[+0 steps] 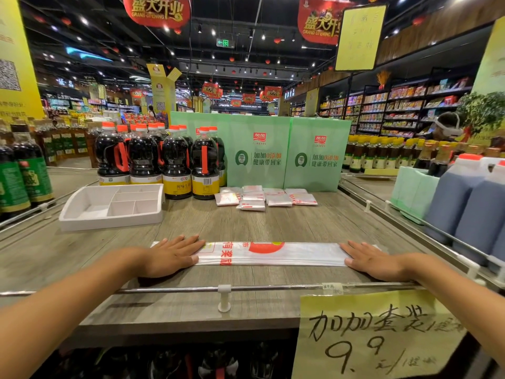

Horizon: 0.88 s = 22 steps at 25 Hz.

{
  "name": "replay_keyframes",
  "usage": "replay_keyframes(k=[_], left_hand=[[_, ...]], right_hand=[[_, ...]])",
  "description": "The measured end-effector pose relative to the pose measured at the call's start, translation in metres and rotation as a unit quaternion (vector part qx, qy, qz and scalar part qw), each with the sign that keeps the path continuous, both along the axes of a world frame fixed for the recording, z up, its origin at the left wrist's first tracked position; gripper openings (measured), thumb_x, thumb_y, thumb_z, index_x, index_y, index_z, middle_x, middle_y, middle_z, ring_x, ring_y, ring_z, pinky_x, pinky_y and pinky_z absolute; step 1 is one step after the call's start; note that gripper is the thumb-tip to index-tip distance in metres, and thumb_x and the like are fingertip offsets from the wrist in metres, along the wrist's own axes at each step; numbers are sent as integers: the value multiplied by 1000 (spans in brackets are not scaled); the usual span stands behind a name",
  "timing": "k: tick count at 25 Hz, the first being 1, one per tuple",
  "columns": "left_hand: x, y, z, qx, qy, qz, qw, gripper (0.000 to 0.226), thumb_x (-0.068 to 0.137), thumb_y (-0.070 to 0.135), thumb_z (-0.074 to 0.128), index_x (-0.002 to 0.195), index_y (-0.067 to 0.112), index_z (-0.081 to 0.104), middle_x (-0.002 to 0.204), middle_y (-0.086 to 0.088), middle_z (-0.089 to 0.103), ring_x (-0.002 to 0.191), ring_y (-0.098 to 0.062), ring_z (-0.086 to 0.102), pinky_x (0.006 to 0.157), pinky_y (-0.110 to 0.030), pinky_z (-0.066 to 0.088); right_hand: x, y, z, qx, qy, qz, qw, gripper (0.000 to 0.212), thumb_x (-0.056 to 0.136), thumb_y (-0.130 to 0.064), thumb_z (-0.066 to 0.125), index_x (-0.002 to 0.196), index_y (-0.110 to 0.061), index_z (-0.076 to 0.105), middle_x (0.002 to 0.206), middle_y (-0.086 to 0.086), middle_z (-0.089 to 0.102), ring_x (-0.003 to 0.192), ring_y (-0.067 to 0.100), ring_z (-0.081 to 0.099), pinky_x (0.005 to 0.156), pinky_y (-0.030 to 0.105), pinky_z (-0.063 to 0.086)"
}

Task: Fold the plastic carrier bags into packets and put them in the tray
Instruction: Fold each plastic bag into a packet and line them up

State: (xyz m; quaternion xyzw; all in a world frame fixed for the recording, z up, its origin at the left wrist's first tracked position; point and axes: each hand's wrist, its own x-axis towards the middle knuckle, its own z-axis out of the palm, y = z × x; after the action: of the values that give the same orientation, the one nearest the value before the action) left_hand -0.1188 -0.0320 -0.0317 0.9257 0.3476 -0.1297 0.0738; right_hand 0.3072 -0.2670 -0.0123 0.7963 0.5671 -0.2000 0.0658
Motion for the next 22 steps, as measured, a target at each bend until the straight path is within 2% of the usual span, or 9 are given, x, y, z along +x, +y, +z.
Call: replay_keyframes(k=[3, 4, 6, 7, 8, 11, 15, 19, 22], left_hand=[[0, 1, -2, 5, -8, 4, 1000, 58, 108, 52, 12, 158, 38, -15, 167, 10, -19, 155, -17, -18, 124, -44, -11], [-1, 2, -2, 9, -10, 7, 1000, 58, 108, 52, 12, 158, 38, -14, 167, 10, -19, 155, -18, -17, 124, -44, -11], [0, 5, -3, 13, -14, 20, 1000, 58, 108, 52, 12, 159, 39, -13, 168, 9, -19, 155, -18, -17, 124, -45, -11], [1, 5, -3, 17, -17, 27, 999, 58, 108, 52, 13, 159, 38, -12, 168, 8, -19, 155, -18, -17, 124, -46, -12], [2, 5, -1, 20, -21, 33, 999, 58, 108, 52, 13, 159, 38, -11, 168, 8, -18, 155, -18, -17, 124, -46, -12], [15, 1, 16, 19, -50, 37, 998, 61, 107, 54, 17, 160, 37, -7, 169, 7, -15, 155, -19, -15, 125, -48, -11], [71, -22, 43, 7, -97, -36, 995, 74, 99, 66, 25, 161, 37, -2, 168, 12, -12, 155, -13, -13, 122, -37, -8], [134, -49, 37, -20, -110, -104, 988, 63, 107, 50, 36, 162, 36, 8, 169, 11, -4, 156, -11, -7, 124, -35, -5], [151, -50, 17, -26, -97, -128, 987, 57, 110, 42, 36, 162, 35, 15, 170, 10, 3, 156, -10, 1, 121, -26, -3]], right_hand=[[6, -1, -4, 16, -6, -8, 1000, 159, 24, -112, -4, 161, -33, -9, 170, -4, -15, 156, 25, -16, 124, 45, -8], [5, -1, -4, 24, -4, -12, 1000, 148, 37, -111, -1, 162, -32, -7, 170, -3, -14, 156, 25, -15, 124, 44, -7], [-3, -3, -5, 60, 7, -28, 998, 97, 87, -86, 14, 163, -27, -3, 170, 0, -11, 157, 24, -11, 125, 42, -4], [-4, -4, -5, 83, 12, -33, 996, 76, 102, -66, 23, 163, -26, 0, 171, 1, -9, 157, 23, -10, 125, 41, -3], [-2, -4, -4, 107, 21, -32, 993, 67, 107, -53, 29, 163, -27, 3, 171, 1, -8, 157, 21, -10, 125, 40, -2], [5, -6, 1, 154, 12, -7, 988, 65, 107, -47, 39, 163, -32, 10, 171, -4, -5, 157, 16, -8, 125, 38, 0], [19, -12, 6, 167, -4, 17, 986, 66, 104, -49, 47, 161, -37, 15, 171, -7, 5, 157, 14, 3, 127, 38, 6], [23, -22, 5, 176, -20, 14, 984, 64, 100, -49, 56, 158, -32, 33, 163, -5, 35, 147, 17, 35, 120, 35, 27], [22, -25, 7, 171, -35, 23, 984, 59, 100, -46, 57, 154, -32, 41, 155, -4, 47, 138, 18, 47, 113, 34, 34]])
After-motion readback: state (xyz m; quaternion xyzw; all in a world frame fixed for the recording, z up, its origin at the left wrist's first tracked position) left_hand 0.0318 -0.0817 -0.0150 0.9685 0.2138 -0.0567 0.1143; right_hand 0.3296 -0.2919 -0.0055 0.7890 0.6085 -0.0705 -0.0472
